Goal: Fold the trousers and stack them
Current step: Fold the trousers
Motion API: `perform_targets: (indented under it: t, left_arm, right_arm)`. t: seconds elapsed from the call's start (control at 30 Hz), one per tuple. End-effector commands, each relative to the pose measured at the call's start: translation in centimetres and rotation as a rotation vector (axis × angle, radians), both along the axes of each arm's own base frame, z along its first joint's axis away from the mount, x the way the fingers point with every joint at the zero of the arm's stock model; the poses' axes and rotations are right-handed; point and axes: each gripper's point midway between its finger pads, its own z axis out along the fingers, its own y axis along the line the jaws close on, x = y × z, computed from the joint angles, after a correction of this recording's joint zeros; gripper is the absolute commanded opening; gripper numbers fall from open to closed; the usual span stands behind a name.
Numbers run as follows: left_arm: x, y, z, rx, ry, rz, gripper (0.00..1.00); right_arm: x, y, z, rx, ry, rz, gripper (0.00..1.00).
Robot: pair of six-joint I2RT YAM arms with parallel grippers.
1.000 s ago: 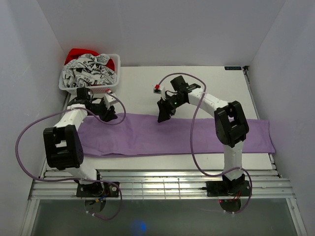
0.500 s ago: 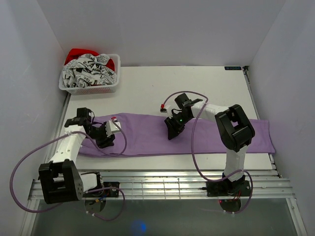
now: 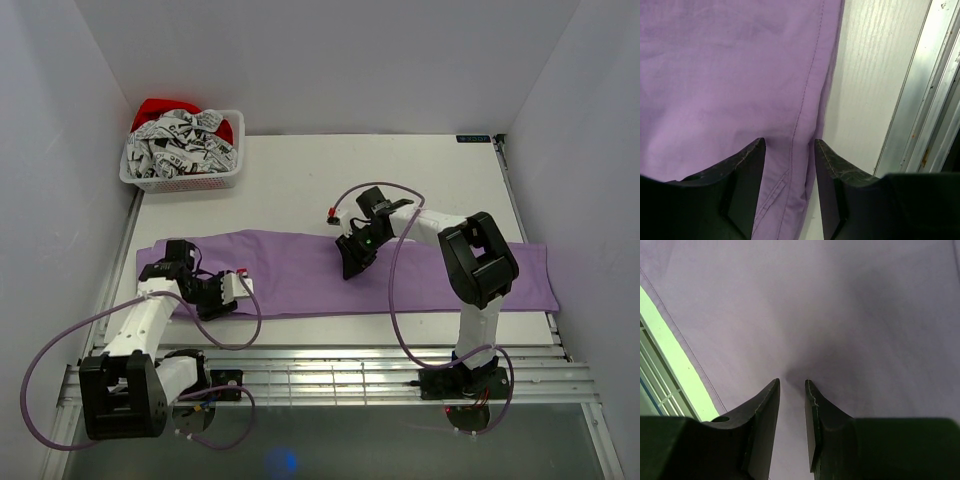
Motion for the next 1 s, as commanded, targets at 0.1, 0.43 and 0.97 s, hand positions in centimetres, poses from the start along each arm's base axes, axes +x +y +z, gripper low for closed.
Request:
perform_targets:
  t: [0.1, 0.43, 0.97]
  left_arm:
    - [0.5, -0.6, -0.2, -0.001, -0.059, -0.048, 0.53]
    - [0.3, -2.1, 0.8, -0.035, -0.107, -0.076, 0.00]
    - [-2.7, -1.7, -1.0, -0.018, 0.122, -0.101, 0.16]
  right_arm:
    - [1.3, 0.1, 1.0, 0.002, -0.026, -0.018, 0.33]
    - [2.2, -0.5, 1.6, -0.008, -0.050, -0.032, 0.34]
    - [2.7, -1.0, 3.0, 0.000, -0.069, -0.016, 0.37]
